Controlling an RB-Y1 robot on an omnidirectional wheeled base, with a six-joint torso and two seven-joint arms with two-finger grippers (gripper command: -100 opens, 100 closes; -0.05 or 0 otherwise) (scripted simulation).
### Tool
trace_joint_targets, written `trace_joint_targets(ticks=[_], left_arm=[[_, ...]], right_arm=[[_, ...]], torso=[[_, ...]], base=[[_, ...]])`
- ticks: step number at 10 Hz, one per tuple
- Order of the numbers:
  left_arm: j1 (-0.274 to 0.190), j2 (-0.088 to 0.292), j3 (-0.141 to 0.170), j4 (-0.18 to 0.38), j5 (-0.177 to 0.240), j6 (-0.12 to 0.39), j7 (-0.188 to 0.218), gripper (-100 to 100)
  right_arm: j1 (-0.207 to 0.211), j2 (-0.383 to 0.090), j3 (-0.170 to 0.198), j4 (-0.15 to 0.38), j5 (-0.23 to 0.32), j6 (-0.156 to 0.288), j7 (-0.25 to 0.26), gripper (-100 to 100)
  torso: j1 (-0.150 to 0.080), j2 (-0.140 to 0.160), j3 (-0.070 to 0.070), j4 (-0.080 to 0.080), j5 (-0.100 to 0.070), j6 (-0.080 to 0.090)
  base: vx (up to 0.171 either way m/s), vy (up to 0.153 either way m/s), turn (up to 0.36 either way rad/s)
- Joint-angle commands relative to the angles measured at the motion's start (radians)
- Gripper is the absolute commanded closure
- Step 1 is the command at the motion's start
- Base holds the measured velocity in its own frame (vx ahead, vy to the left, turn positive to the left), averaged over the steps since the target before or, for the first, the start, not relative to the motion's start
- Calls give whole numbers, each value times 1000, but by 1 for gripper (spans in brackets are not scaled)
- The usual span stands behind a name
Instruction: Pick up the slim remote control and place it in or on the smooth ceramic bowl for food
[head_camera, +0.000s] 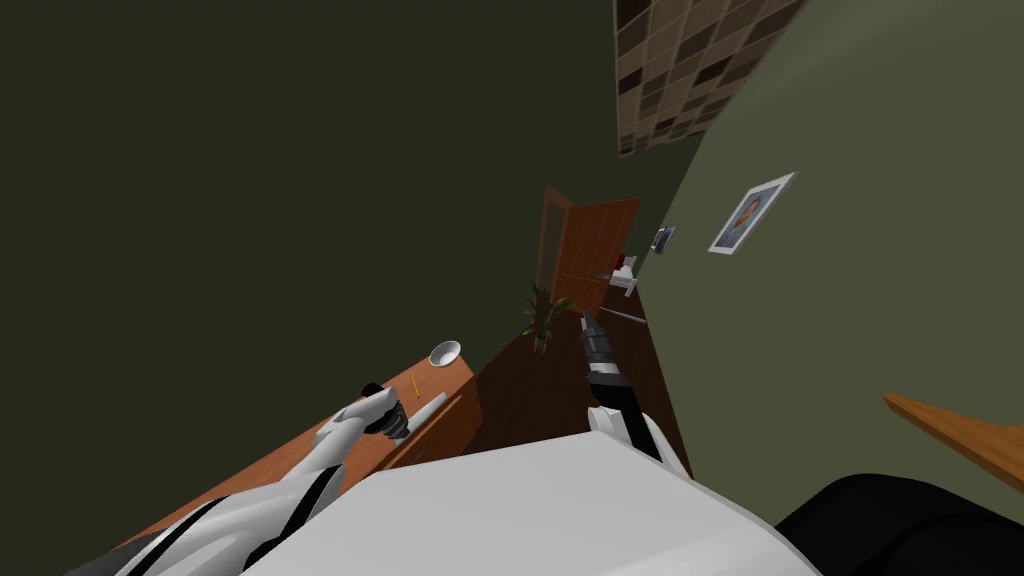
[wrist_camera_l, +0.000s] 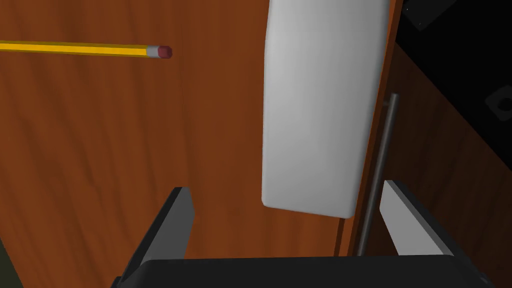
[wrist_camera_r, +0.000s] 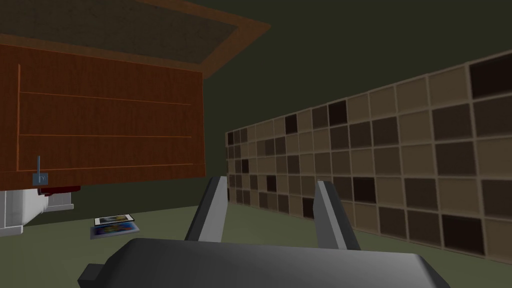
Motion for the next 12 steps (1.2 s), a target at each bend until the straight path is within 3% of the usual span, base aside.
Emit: trace_joint_targets(ticks=[1, 6, 9, 10, 11, 12], left_arm=[[-11, -6, -17, 40, 6, 34, -2, -100], [-28, -19, -42, 102, 13, 69, -6, -100], [-27, -21, -45, 100, 11, 77, -2, -100], [-28, -21, -45, 102, 11, 77, -2, 0], [-25, -30, -35, 130, 7, 45, 13, -100], [-25, -30, -35, 130, 7, 45, 13, -100]], right_arm=[[0, 0, 0, 0, 0, 0, 0, 0], [0, 0, 0, 0, 0, 0, 0, 0], [0, 0, 0, 0, 0, 0, 0, 0], [0, 0, 0, 0, 0, 0, 0, 0], [0, 0, 0, 0, 0, 0, 0, 0], [0, 0, 0, 0, 0, 0, 0, 0]], torso=[[0, 0, 0, 0, 0, 0], [0, 1, 0, 0, 0, -1], [1, 3, 1, 0, 0, -1], [1, 4, 2, 1, 0, -1], [1, 5, 3, 1, 0, -1], [3, 6, 3, 1, 1, 0]], base=[[108, -17, -167], [72, -8, -51], [34, 5, -19], [0, 0, 0], [-16, 43, -177], [-19, 52, -141]])
